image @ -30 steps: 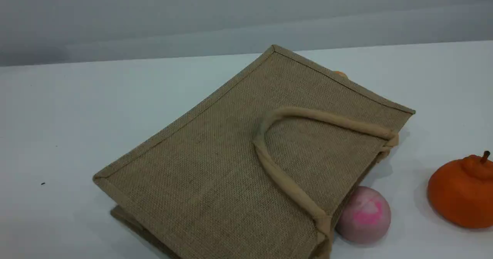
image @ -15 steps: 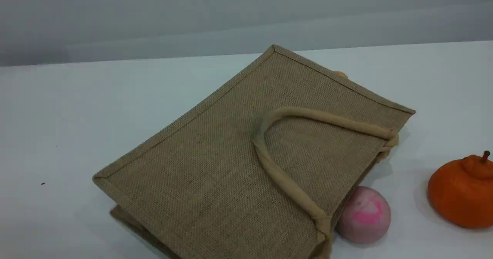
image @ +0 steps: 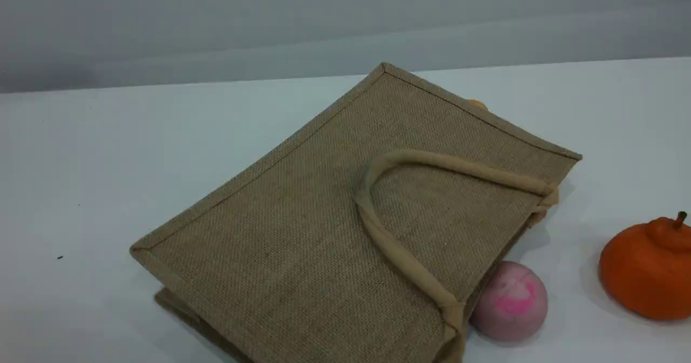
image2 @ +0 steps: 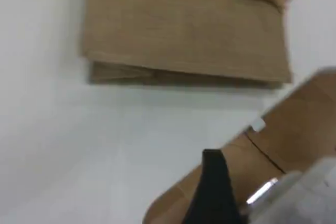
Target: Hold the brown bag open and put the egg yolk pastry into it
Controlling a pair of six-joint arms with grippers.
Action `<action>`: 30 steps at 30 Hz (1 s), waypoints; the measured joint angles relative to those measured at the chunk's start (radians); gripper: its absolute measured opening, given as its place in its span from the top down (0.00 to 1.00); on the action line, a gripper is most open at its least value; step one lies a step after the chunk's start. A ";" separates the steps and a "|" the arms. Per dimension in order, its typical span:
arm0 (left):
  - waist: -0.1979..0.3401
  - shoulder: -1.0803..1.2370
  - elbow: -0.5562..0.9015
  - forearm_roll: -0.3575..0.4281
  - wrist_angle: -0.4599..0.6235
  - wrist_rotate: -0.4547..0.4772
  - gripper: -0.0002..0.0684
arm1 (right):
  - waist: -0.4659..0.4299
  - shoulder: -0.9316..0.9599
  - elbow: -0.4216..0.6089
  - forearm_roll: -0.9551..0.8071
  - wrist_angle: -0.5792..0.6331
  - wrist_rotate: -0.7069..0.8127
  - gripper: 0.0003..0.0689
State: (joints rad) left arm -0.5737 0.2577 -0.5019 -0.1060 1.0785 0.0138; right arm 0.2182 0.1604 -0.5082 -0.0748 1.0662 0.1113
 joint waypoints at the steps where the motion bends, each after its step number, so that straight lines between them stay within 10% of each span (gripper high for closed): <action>1: 0.034 0.000 0.000 0.000 0.000 0.000 0.27 | -0.034 -0.001 0.000 0.000 0.000 0.000 0.28; 13: 0.468 -0.001 -0.001 0.000 0.000 0.000 0.27 | -0.172 -0.161 0.000 0.000 0.001 0.000 0.28; 30: 0.475 -0.216 -0.001 0.000 0.001 0.001 0.27 | -0.170 -0.160 0.000 0.001 0.000 0.000 0.28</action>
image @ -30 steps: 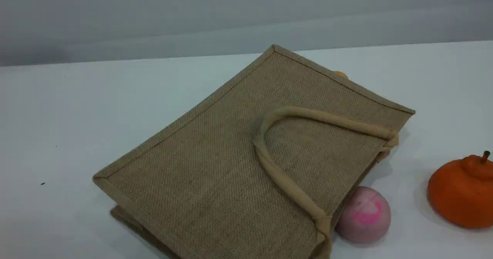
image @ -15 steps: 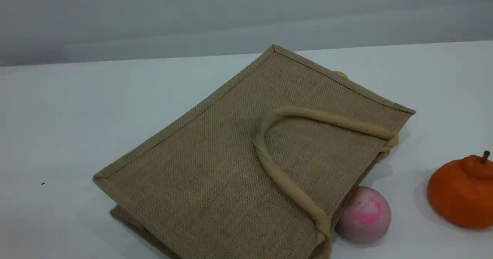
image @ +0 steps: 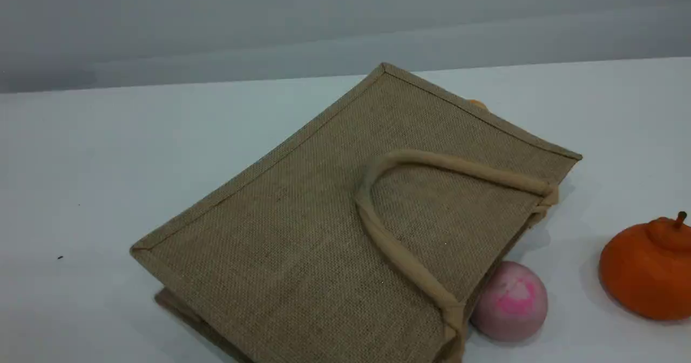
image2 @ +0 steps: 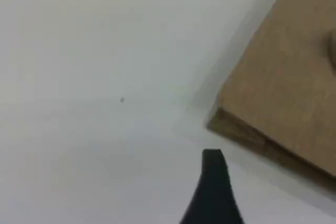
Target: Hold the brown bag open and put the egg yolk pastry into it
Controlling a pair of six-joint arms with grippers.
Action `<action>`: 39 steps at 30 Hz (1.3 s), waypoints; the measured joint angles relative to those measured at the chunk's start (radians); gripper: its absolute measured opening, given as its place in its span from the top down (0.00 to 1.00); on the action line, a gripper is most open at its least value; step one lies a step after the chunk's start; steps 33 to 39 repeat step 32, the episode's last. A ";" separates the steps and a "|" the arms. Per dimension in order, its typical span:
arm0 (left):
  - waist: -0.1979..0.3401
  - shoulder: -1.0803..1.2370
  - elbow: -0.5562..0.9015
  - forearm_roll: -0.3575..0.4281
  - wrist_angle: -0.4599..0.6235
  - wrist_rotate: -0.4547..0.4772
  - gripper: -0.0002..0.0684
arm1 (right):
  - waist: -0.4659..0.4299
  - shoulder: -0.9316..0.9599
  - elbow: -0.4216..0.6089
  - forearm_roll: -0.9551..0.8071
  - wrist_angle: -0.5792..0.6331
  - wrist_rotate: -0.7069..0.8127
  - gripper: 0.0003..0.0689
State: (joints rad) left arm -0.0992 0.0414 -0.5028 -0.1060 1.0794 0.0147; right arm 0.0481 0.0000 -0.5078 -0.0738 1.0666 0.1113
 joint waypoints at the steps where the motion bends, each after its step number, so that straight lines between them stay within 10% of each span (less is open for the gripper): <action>1: 0.000 -0.014 0.000 0.000 0.000 0.000 0.27 | 0.000 0.000 0.000 0.000 0.000 0.000 0.28; 39: 0.007 -0.041 0.000 0.001 -0.003 -0.001 0.27 | 0.001 0.000 0.000 0.000 -0.001 0.000 0.28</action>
